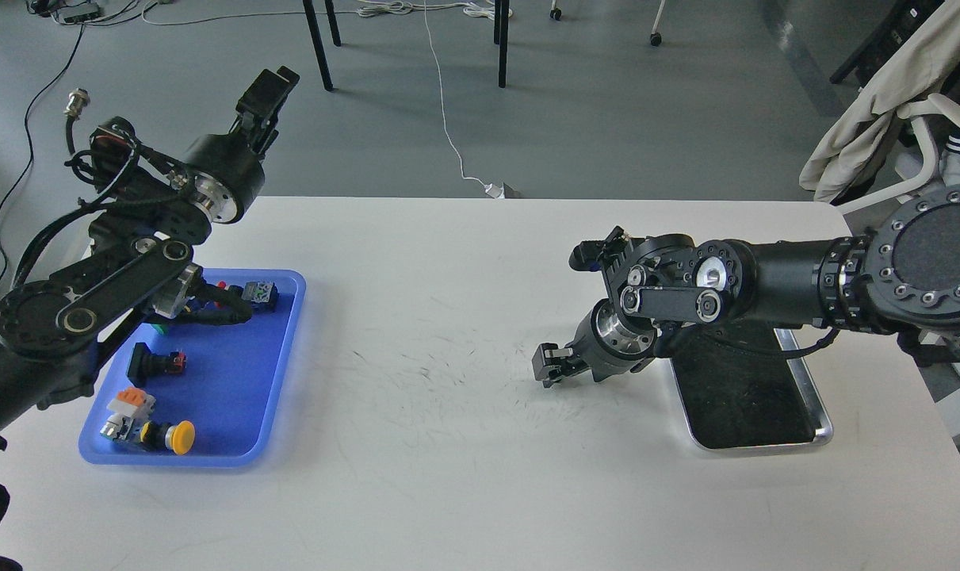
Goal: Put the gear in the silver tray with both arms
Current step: 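Lower the right gripper onto the second gear and grasp it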
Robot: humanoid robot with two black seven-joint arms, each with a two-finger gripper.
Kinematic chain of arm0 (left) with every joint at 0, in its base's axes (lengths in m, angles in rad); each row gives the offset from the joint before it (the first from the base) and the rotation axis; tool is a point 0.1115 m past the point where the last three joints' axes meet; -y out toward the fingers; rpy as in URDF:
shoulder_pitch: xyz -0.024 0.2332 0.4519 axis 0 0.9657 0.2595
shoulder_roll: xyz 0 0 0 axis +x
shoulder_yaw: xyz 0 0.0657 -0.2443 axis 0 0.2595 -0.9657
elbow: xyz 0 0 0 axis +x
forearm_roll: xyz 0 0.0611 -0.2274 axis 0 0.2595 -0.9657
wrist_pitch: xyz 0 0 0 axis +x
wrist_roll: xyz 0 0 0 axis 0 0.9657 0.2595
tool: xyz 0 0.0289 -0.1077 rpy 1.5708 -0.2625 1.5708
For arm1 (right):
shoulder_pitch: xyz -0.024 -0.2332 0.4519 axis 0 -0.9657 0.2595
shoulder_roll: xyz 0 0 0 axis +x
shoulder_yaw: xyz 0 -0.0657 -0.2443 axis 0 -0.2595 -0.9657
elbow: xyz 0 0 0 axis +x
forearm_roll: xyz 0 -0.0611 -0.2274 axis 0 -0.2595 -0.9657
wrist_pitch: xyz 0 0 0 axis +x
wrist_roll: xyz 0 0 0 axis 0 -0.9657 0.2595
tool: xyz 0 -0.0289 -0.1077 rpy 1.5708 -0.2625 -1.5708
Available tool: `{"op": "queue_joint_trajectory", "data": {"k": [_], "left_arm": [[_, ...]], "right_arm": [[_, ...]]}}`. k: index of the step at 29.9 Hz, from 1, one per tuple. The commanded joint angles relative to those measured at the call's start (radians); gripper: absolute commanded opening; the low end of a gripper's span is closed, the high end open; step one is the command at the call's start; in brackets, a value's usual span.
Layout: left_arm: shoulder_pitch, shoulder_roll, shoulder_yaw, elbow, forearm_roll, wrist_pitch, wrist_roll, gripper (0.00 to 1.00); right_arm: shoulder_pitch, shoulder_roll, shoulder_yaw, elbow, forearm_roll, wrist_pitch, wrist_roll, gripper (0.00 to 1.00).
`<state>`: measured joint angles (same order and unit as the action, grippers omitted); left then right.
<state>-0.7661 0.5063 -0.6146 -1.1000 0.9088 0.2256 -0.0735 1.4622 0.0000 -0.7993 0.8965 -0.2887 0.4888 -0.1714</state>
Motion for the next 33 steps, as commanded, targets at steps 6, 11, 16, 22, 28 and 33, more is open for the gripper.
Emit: {"op": "queue_joint_trajectory", "data": {"k": [6,11,16,22,28,33], "left_arm": [[-0.001,0.0,-0.001,0.0,-0.001,0.0,-0.003,0.98],[-0.001,0.0,-0.001,0.0,0.001,0.0,-0.005,0.98],[0.001,0.0,-0.001,0.0,0.001,0.0,-0.005,0.98],[0.001,0.0,-0.001,0.0,0.001,0.0,-0.006,0.98],[0.001,-0.002,-0.001,0.0,0.001,0.0,-0.006,0.98],[0.001,-0.002,-0.001,0.0,0.001,0.0,-0.012,0.98]], "right_arm": [[0.027,0.0,0.0,0.001,0.003,0.0,-0.002,0.59],[0.029,0.0,-0.001,0.002,-0.003,0.0,-0.002,0.49],[0.029,0.0,0.0,0.005,0.0,0.0,-0.002,0.49],[0.027,0.0,0.0,0.005,0.002,0.0,-0.002,0.49],[0.026,0.0,0.0,0.005,-0.003,0.0,-0.002,0.46],[0.02,0.0,0.0,0.004,-0.013,0.0,-0.002,0.27]]}}
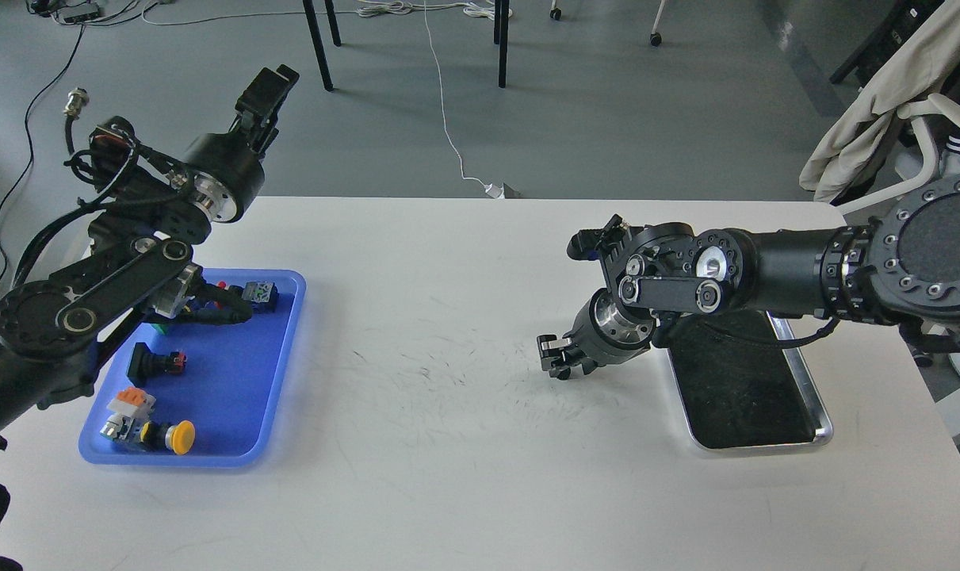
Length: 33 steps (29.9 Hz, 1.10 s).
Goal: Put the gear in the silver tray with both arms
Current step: 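Lower the right gripper onto the second gear and grasp it, then carry the gear with the right gripper into the silver tray and release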
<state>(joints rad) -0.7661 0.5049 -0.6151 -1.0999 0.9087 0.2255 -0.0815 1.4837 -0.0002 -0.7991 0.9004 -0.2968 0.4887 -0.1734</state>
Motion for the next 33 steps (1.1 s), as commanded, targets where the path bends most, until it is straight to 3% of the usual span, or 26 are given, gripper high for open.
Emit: {"op": "queue_joint_trajectory", "data": {"k": [1,3,15,26,29,33], "left_arm": [[0.001,0.001,0.0,0.0,-0.001,0.0,-0.006,0.98],[0.001,0.001,0.0,0.0,-0.001,0.0,-0.006,0.98],[-0.001,-0.006,0.003,0.006,-0.001,0.0,-0.006,0.98],[-0.001,-0.006,0.006,0.011,0.001,0.0,-0.006,0.98],[-0.001,-0.005,0.006,0.011,0.001,0.0,-0.006,0.98],[0.001,-0.002,0.006,0.011,0.001,0.0,-0.008,0.98]], "right_arm": [[-0.003,0.0,0.0,-0.002,-0.007,0.0,0.0,0.22],[-0.003,0.0,0.0,-0.002,-0.01,0.0,0.0,0.01],[0.017,0.0,0.0,-0.009,-0.013,0.0,0.003,0.01],[0.239,-0.006,0.124,0.104,-0.021,0.0,0.017,0.01],[0.256,-0.189,0.112,0.239,-0.057,0.0,0.017,0.01],[0.228,-0.485,0.109,0.362,-0.299,0.0,0.017,0.01]]}}
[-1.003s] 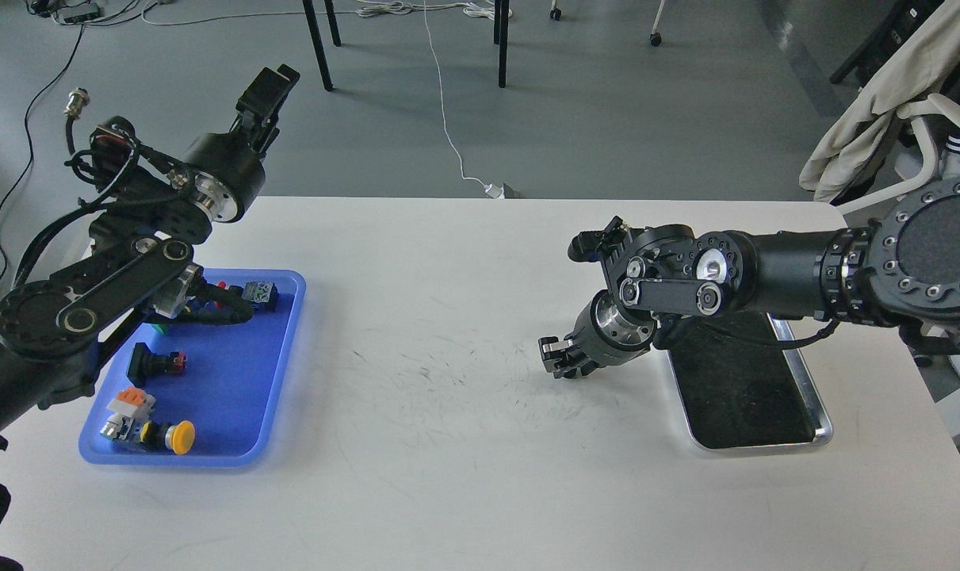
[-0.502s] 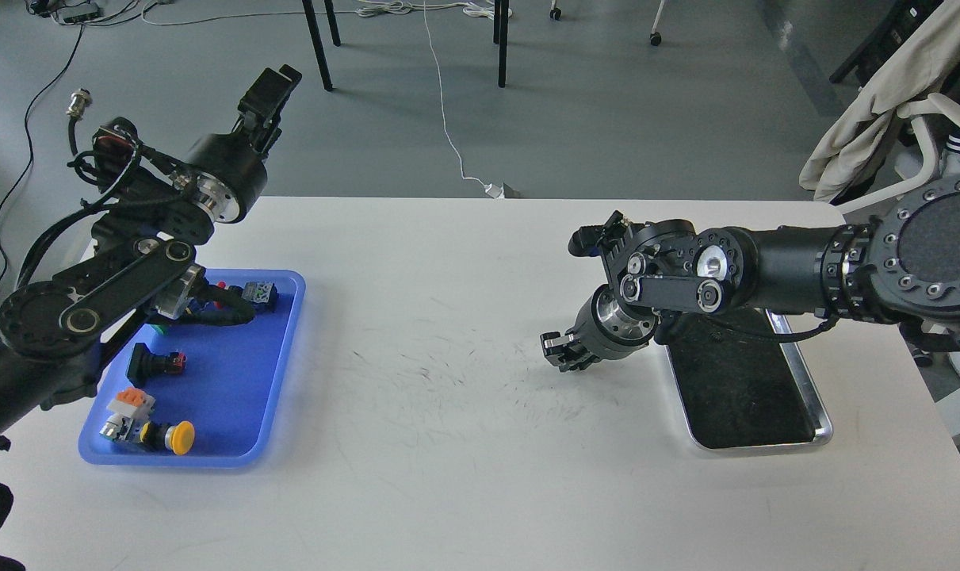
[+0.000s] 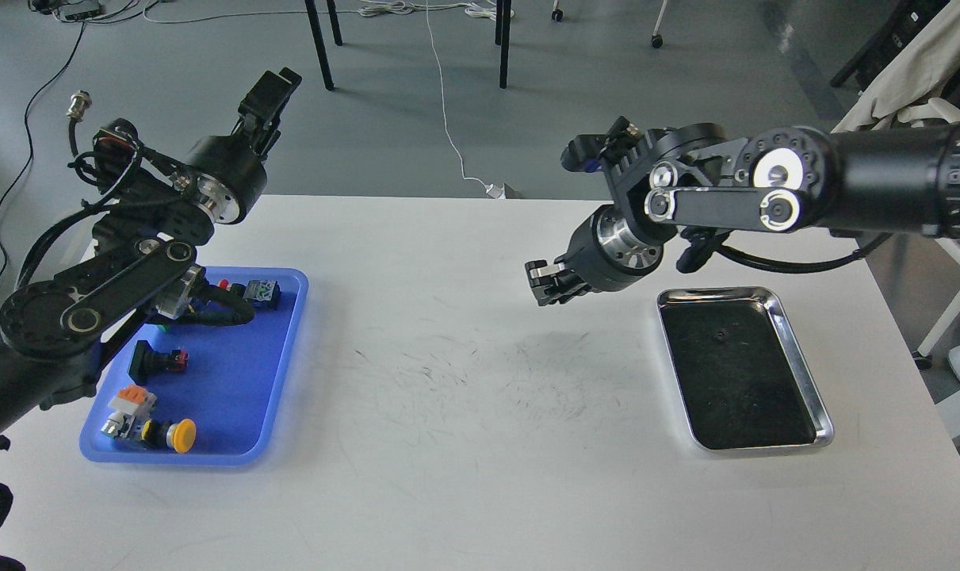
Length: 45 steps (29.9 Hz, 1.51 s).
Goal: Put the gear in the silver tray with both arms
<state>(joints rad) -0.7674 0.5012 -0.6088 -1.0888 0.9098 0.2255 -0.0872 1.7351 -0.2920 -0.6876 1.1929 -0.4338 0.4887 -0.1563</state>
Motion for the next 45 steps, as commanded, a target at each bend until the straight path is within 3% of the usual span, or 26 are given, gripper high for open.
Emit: {"op": "queue_joint_trajectory", "data": {"k": [1,5,10,21,22,23,24,25,32,37,45], "left_arm": [[0.002,0.002,0.0,0.0,0.0,0.0,-0.002,0.98],[0.005,-0.01,0.003,0.003,0.0,0.0,-0.009,0.98],[0.005,-0.023,0.011,0.004,0.001,0.0,-0.009,0.98],[0.006,-0.023,0.014,0.006,0.003,0.0,-0.009,0.98],[0.006,-0.023,0.014,0.006,0.001,0.0,-0.009,0.98],[0.006,-0.023,0.014,0.006,0.003,0.0,-0.009,0.98],[0.006,-0.023,0.015,0.006,0.003,0.0,-0.009,0.98],[0.006,-0.023,0.015,0.006,0.003,0.0,-0.009,0.98],[0.006,-0.021,0.015,0.009,0.003,-0.002,-0.008,0.98],[0.003,-0.02,0.014,0.041,-0.006,-0.003,-0.009,0.98],[0.0,-0.027,-0.02,0.064,-0.116,-0.009,0.001,0.98]], "right_arm": [[-0.052,-0.258,-0.001,0.07,-0.228,0.0,0.0,0.01],[-0.196,-0.371,0.033,0.066,-0.347,0.0,0.001,0.01],[-0.313,-0.354,0.083,0.057,-0.356,0.0,0.0,0.01],[-0.376,-0.311,0.097,-0.007,-0.356,0.0,0.0,0.02],[-0.378,-0.309,0.102,-0.01,-0.356,0.0,0.0,0.08],[-0.378,-0.309,0.103,-0.012,-0.356,0.0,0.0,0.22],[-0.379,-0.309,0.108,-0.012,-0.356,0.0,0.0,0.54],[-0.378,-0.309,0.112,-0.013,-0.35,0.0,-0.002,0.97],[-0.376,-0.338,0.221,-0.006,-0.335,0.0,0.001,0.99],[-0.382,-0.453,0.509,-0.016,-0.281,0.0,0.012,0.99],[-0.514,-0.394,1.048,-0.38,0.292,0.0,0.015,0.99]]}}
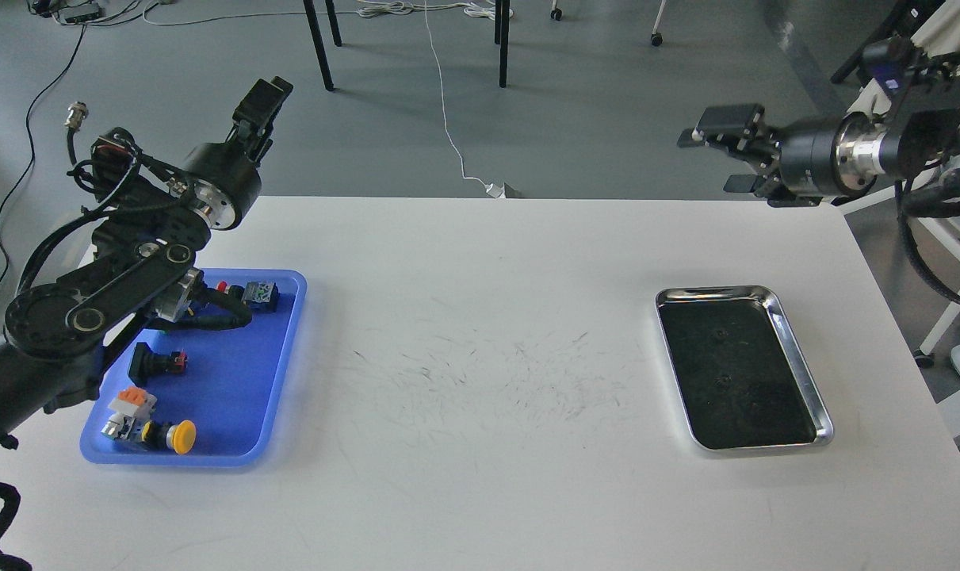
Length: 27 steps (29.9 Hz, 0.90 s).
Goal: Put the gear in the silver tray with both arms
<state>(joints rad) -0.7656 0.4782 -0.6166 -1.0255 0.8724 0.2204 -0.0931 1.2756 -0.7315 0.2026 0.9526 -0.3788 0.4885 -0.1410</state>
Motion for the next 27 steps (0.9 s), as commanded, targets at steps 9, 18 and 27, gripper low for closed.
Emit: {"op": "queue_joint_trajectory", "data": {"k": [9,18,27], "left_arm": [[0.022,0.002,-0.02,0.074,-0.392,-0.059,-0.004,0.98],[0.042,-0.044,-0.072,0.194,-0.576,-0.191,-0.054,0.98],[0.04,-0.119,-0.181,0.196,-0.575,-0.182,-0.08,0.98]], "right_arm": [[-0.526,0.144,0.489,-0.083,0.733,0.0,0.086,0.99],[-0.766,0.271,0.724,-0.083,0.73,0.0,0.081,0.99],[-0.731,0.299,0.724,-0.115,0.73,0.0,0.086,0.99]]}}
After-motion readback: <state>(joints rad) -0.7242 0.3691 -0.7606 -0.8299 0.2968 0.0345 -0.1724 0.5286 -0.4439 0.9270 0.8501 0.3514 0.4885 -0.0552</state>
